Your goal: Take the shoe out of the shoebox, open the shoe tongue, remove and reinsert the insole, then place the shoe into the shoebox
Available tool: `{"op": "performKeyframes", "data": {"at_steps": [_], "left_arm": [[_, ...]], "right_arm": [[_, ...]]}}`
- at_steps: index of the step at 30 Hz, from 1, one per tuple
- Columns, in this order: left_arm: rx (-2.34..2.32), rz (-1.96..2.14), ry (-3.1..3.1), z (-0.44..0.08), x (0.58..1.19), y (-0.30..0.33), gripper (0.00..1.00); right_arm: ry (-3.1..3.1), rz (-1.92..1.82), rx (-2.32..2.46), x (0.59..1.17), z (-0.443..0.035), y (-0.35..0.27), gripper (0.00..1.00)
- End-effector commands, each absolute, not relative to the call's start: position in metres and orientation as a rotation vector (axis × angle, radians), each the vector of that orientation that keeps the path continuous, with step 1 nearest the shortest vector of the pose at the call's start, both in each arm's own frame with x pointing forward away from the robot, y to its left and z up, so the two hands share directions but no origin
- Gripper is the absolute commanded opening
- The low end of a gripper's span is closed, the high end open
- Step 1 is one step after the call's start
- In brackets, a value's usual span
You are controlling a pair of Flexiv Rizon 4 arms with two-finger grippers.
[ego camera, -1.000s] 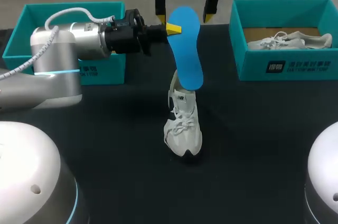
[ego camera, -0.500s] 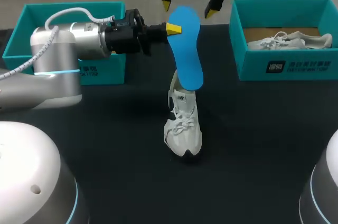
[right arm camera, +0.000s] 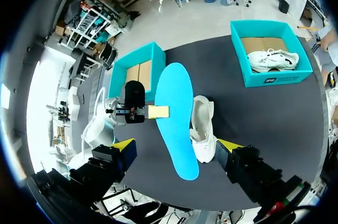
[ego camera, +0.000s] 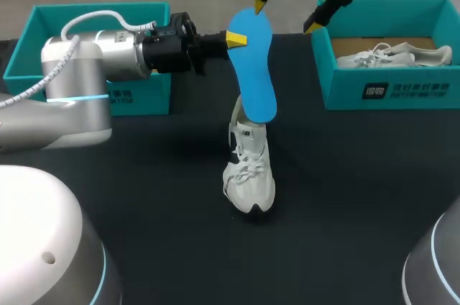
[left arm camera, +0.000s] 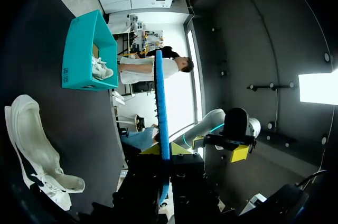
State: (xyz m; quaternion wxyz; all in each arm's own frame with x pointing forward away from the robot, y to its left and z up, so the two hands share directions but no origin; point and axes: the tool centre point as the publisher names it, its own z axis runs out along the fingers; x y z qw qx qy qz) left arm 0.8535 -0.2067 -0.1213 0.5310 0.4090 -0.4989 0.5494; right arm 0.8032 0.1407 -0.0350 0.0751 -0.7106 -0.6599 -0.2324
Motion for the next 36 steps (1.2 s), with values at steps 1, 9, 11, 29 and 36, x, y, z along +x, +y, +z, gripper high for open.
{"op": "performKeyframes", "data": {"at_steps": [1,9,11,29,36], "left_arm": [[0.977,1.311,-1.191,-0.121,0.854,-0.208,0.00],[0.977,1.311,-1.191,-0.121,0.854,-0.208,0.00],[0.977,1.311,-1.191,-0.121,0.854,-0.208,0.00],[0.977,1.311,-1.191,-0.121,0.854,-0.208,0.00],[0.977,1.311,-1.191,-0.121,0.854,-0.208,0.00]], "right_arm": [[-1.900,-0.841,-2.015,0.801,-0.039,0.137,1.00],[-1.900,-0.841,-2.015,0.801,-0.039,0.137,1.00],[-1.900,-0.841,-2.015,0.801,-0.039,0.137,1.00],[-1.719,-1.056,-1.532,0.803,-0.050,0.112,1.00],[-1.641,-1.056,-1.521,0.798,-0.059,0.106,1.00]]}}
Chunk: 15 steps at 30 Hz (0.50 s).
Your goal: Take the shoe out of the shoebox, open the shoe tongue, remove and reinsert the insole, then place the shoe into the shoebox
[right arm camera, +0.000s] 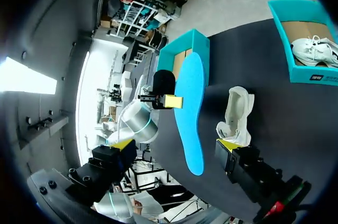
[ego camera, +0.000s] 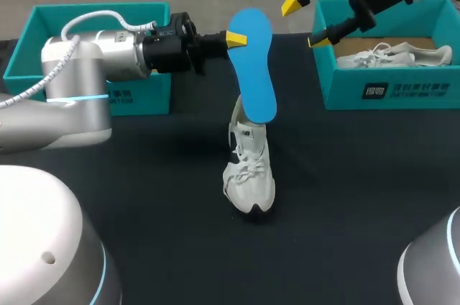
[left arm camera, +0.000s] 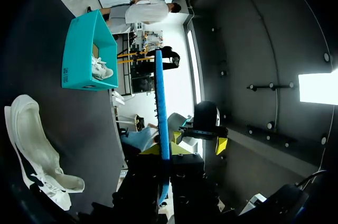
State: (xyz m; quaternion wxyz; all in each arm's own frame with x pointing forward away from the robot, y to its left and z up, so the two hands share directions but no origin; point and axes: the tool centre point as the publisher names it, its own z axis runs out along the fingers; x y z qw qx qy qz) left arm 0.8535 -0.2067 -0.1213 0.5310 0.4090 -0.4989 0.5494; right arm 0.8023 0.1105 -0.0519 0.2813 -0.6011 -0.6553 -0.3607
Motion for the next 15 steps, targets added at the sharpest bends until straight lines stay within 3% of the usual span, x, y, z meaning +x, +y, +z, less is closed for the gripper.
{"op": "performKeyframes", "data": {"at_steps": [1,15], "left_arm": [[0.977,1.311,-1.191,-0.121,0.854,-0.208,0.00],[0.977,1.311,-1.191,-0.121,0.854,-0.208,0.00]], "right_arm": [[-1.623,-1.064,-1.511,0.797,-0.061,0.105,1.00],[-1.538,-1.121,-1.494,0.797,-0.068,0.094,1.00]]}}
